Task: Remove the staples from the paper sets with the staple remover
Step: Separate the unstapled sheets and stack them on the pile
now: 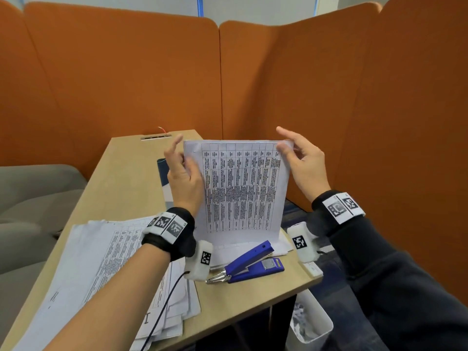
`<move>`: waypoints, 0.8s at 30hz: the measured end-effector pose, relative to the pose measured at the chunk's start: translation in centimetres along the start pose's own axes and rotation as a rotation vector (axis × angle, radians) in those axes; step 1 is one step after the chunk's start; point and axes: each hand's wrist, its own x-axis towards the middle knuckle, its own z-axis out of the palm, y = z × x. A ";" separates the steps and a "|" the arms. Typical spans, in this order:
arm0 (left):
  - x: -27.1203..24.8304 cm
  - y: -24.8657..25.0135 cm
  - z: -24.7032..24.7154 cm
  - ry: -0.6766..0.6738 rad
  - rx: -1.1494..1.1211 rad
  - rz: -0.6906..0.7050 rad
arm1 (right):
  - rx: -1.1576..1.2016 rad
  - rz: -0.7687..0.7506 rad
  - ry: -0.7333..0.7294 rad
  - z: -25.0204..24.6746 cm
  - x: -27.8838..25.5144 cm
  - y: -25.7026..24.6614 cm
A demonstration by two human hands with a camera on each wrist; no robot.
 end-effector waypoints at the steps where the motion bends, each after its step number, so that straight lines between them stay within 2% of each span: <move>1: -0.1 -0.2 0.1 0.013 -0.030 -0.073 | 0.126 0.139 -0.037 0.2 -0.3 0.3; 3: -0.4 -1.2 0.4 -0.030 -0.059 -0.223 | 0.285 0.388 -0.189 0.9 -1.2 1.1; 5: -0.8 -1.5 0.8 -0.109 -0.015 -0.276 | 0.310 0.504 -0.303 1.9 -2.4 1.7; 7: -0.8 -0.7 1.0 -0.091 0.045 -0.220 | 0.354 0.510 -0.241 2.4 -2.7 1.0; 11: -0.5 1.1 1.1 0.020 0.000 -0.063 | 0.444 0.413 -0.139 2.1 -1.5 -0.2; 13: -1.4 0.1 0.9 0.002 -0.005 -0.109 | 0.429 0.428 -0.141 2.3 -2.0 0.3; 16: -3.5 -1.9 0.8 -0.148 0.058 -0.255 | 0.261 0.556 -0.225 2.8 -3.9 2.8; 18: -3.8 -2.1 0.7 -0.170 0.122 -0.237 | 0.095 0.579 -0.275 2.7 -4.4 4.0; 20: -2.4 -1.8 0.6 -0.108 0.182 -0.205 | -0.103 0.423 -0.166 2.4 -4.0 3.9; 22: -0.5 -1.6 0.3 -0.057 0.223 -0.207 | -0.280 0.127 0.036 2.0 -3.6 2.2; 23: 0.4 -1.6 0.1 -0.067 0.258 -0.207 | -0.312 -0.026 0.076 2.0 -3.6 1.0; 24: 0.9 -1.5 0.0 -0.095 0.300 -0.210 | -0.323 -0.127 0.003 2.3 -3.7 -0.1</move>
